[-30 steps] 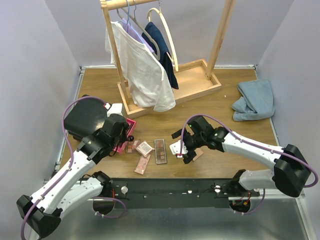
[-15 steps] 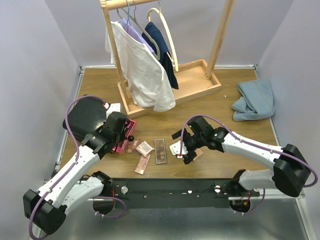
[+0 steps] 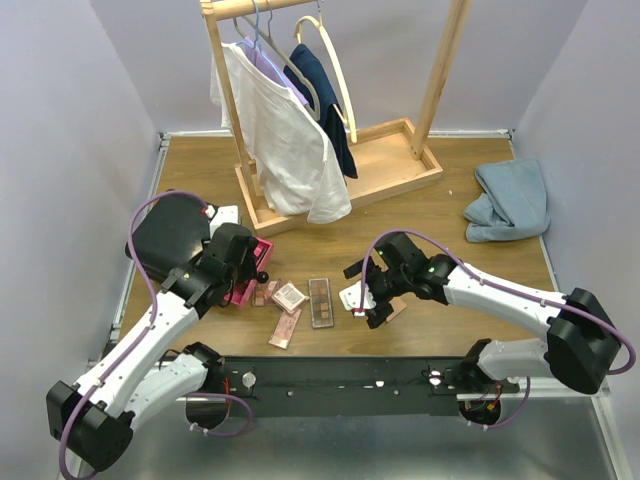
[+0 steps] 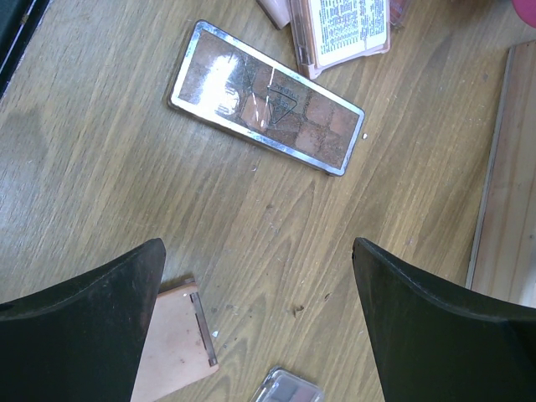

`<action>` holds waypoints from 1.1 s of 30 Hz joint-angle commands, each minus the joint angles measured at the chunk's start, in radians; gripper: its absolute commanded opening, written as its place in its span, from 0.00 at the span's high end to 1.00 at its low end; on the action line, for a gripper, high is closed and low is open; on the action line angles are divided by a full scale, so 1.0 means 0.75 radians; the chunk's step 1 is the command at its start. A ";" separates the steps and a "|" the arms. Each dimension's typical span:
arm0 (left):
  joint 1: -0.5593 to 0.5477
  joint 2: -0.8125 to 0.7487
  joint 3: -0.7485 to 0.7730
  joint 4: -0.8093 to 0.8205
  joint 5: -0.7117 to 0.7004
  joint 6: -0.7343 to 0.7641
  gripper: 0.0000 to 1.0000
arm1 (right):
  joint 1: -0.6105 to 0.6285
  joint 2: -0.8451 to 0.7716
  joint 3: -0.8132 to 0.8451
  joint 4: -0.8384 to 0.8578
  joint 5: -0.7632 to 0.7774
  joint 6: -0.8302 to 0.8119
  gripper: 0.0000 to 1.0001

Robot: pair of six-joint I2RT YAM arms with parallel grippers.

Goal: Organize the makeup
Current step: Place the makeup in the drawer, then close the drawer in the storage box.

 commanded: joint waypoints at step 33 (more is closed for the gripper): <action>-0.090 0.041 -0.129 0.286 0.738 0.000 0.80 | -0.008 0.028 -0.027 0.033 0.022 0.010 0.00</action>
